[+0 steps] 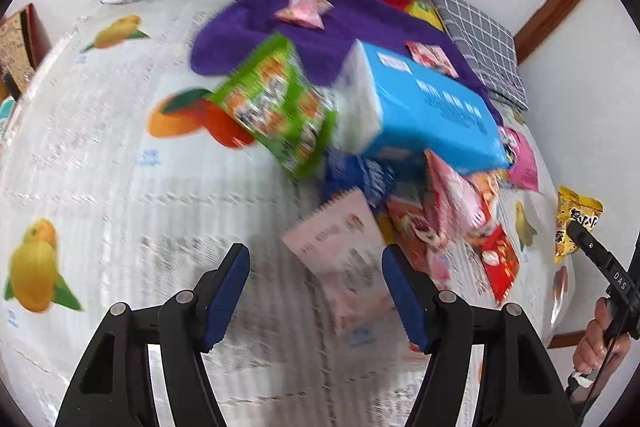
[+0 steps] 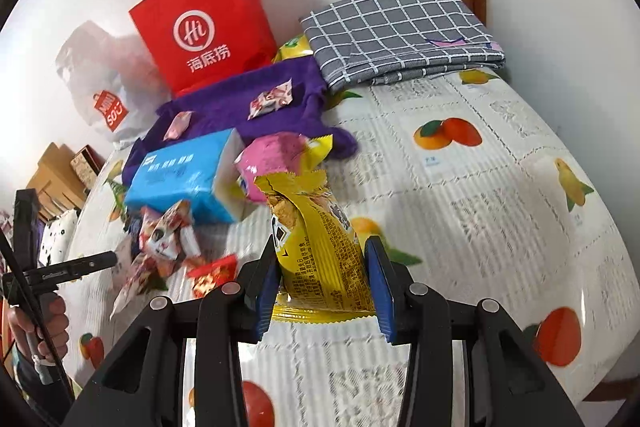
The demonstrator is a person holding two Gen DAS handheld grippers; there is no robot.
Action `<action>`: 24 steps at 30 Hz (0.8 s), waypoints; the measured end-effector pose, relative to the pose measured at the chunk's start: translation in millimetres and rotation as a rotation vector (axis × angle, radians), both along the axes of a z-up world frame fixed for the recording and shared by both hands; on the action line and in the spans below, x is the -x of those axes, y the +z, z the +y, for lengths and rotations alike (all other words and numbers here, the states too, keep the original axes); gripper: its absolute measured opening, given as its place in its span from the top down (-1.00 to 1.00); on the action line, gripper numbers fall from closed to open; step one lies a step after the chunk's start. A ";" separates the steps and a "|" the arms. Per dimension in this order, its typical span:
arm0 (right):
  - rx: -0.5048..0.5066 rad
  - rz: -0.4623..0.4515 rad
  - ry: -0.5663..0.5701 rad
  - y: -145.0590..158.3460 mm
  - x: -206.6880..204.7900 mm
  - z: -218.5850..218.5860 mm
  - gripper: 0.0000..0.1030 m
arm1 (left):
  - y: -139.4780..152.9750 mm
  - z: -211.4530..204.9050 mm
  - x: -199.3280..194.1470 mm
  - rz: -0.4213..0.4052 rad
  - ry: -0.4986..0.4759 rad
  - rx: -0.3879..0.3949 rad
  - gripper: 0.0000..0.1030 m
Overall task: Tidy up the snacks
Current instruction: 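Grasp the yellow snack packet with the right tool while the left tool reaches the pink biscuit packet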
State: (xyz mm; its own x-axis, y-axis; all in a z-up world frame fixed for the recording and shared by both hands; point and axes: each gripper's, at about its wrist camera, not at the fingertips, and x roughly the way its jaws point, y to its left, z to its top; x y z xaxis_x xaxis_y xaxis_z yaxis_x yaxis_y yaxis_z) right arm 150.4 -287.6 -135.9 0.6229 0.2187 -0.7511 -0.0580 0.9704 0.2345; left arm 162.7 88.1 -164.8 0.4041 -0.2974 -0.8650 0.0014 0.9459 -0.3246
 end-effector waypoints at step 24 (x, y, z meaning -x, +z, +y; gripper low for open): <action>-0.003 0.003 0.054 -8.0 25.3 27.8 0.20 | 1.2 -0.8 25.6 -0.055 -0.021 -0.216 0.17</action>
State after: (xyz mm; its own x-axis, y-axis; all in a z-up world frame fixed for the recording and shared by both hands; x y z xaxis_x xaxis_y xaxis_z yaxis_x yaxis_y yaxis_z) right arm 125.1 -259.8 -143.9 0.6076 0.2547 -0.7523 -0.1098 0.9650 0.2380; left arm 137.1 87.3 -163.6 0.4481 -0.1164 -0.8864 0.0343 0.9930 -0.1130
